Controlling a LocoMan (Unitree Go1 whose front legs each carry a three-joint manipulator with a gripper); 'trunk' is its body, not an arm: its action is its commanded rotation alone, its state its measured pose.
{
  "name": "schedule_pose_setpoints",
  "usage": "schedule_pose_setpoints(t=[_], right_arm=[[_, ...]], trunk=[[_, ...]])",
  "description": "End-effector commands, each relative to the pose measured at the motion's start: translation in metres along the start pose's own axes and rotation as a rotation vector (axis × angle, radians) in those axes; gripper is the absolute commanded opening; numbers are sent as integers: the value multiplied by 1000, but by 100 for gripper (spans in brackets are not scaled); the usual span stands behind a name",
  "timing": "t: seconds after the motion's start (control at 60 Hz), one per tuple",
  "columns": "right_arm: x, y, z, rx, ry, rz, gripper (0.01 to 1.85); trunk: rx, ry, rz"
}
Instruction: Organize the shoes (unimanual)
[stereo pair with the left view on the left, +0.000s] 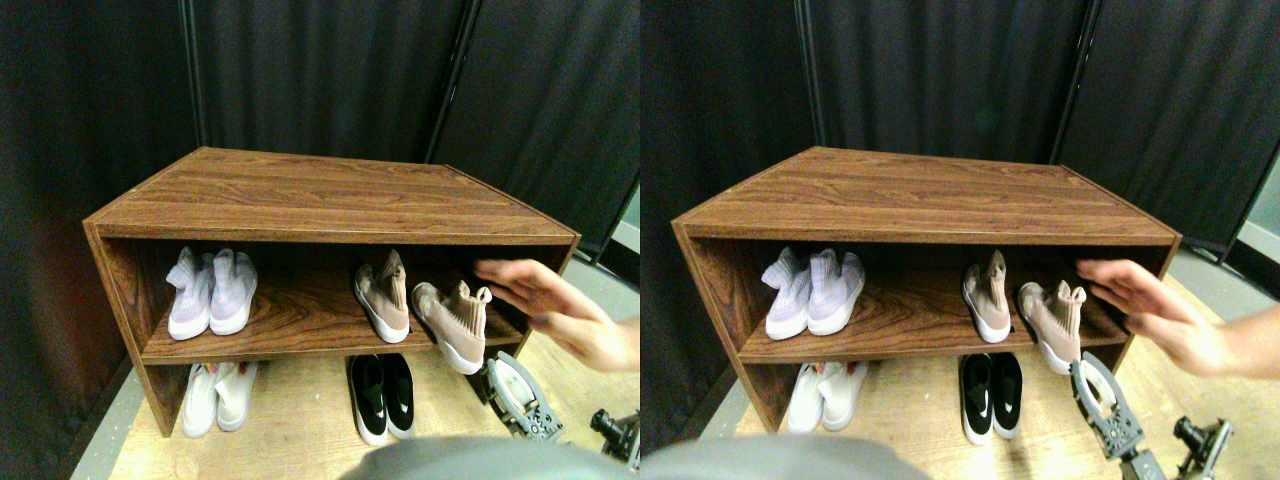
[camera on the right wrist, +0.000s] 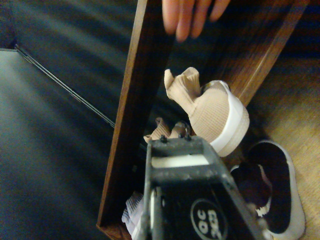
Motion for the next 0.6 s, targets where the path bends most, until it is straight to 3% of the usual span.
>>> schedule_pose_setpoints(t=[0.017,0.6], right_arm=[[0,11,3,-15,-16,54,6],[-13,17,8,-30,-27,64,6]], trunk=[[-2,6,-1],[8,22,-19]])
